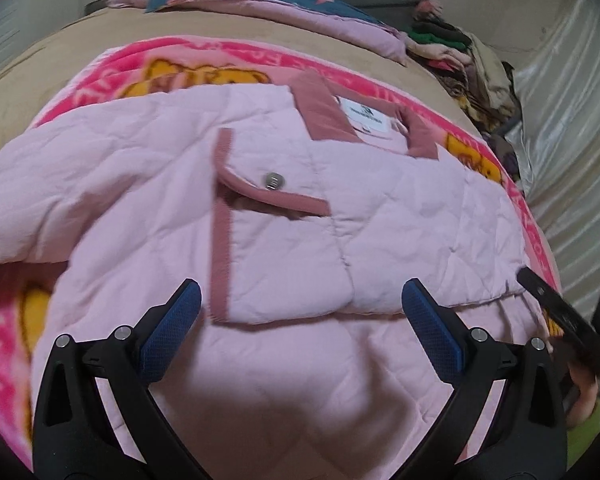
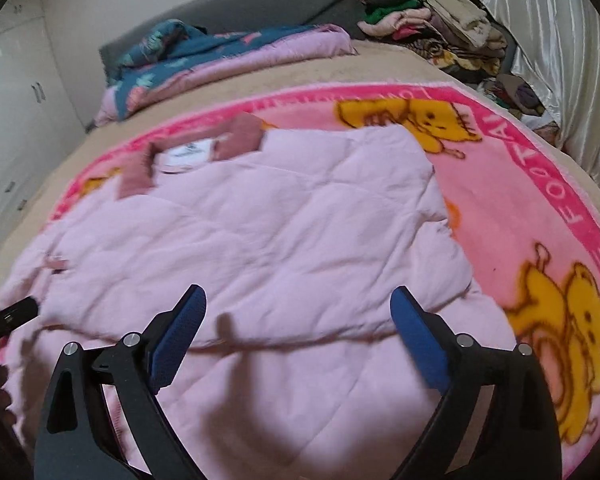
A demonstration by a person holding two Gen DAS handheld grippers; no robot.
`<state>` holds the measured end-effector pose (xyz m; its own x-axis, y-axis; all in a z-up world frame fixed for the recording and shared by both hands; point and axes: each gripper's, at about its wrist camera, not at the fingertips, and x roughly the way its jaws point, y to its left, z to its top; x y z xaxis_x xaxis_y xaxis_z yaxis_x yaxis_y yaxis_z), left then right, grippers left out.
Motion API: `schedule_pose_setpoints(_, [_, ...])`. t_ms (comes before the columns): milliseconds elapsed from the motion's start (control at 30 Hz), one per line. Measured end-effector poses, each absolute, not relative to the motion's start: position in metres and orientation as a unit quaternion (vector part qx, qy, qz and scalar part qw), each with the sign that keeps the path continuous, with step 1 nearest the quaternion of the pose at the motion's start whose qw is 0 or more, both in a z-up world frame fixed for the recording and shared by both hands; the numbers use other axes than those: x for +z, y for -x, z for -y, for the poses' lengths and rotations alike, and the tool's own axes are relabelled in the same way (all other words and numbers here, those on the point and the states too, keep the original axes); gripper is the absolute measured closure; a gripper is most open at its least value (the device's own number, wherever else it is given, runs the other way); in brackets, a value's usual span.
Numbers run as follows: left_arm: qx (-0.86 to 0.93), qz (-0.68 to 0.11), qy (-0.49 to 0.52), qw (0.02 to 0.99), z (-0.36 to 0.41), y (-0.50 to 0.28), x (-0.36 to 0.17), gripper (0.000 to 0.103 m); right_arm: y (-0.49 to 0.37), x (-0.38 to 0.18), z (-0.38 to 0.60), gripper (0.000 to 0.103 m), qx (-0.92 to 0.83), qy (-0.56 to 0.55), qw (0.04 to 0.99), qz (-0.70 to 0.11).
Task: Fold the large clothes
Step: 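Move the left gripper to the other sleeve of the jacket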
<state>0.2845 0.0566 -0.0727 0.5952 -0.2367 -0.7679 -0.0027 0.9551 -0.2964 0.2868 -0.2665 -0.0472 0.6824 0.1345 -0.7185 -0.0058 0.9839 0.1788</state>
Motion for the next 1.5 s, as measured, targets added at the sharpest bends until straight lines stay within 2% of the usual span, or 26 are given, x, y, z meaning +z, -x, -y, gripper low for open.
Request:
schedule_pose_setpoints(600, [0.061, -0.419, 0.123, 0.898, -0.115, -0.236, -0.059, 0.009, -0.252, -0.014, 0.185, 0.006, 0.11, -0.069, 0.914, -0.383])
schedule_pose_setpoints(1500, [0.229, -0.37, 0.215, 0.874, -0.227, -0.209, -0.049, 0.009, -0.238, 0.015, 0.054, 0.005, 0.222, -0.029, 0.906, -0.36])
